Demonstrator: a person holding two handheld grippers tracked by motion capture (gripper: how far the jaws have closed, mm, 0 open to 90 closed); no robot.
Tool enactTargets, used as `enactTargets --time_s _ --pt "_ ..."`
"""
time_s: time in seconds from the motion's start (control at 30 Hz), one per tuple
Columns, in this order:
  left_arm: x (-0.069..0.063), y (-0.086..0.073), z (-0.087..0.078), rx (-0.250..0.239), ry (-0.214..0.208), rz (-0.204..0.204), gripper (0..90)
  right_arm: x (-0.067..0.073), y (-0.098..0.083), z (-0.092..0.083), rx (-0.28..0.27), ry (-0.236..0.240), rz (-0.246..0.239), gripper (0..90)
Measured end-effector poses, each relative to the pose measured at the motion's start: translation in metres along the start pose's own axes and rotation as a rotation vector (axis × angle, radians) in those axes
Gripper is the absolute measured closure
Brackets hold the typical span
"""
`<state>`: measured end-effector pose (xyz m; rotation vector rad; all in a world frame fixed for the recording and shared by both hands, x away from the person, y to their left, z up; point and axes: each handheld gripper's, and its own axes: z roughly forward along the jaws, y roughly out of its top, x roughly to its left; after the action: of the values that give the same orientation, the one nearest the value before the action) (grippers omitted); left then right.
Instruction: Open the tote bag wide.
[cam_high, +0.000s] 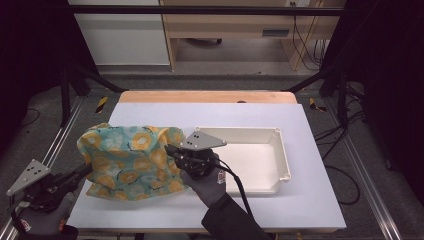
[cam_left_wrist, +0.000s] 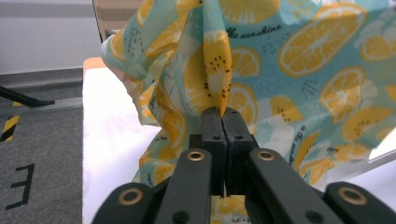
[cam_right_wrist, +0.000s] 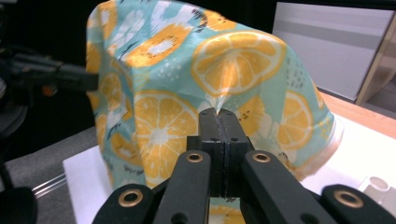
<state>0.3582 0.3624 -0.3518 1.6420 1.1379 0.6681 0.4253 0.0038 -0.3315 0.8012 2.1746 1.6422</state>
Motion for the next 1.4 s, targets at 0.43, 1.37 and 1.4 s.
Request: enactTargets --time_s 0.43,1.37,1.4 --pt "0.003 0.032 -0.005 -0.066 0.05 0.005 67.6 0.004 -0.018 0.003 0.053 0.013 -0.003 89.9" --pt "-0.004 -0.001 -0.008 -0.017 -0.027 0.012 90.0 0.001 -0.038 0.005 0.087 0.005 0.034 89.9" --pt "-0.003 -0.001 -0.008 -0.018 -0.025 0.01 90.0 0.001 -0.038 0.007 0.081 0.005 0.036 85.4"
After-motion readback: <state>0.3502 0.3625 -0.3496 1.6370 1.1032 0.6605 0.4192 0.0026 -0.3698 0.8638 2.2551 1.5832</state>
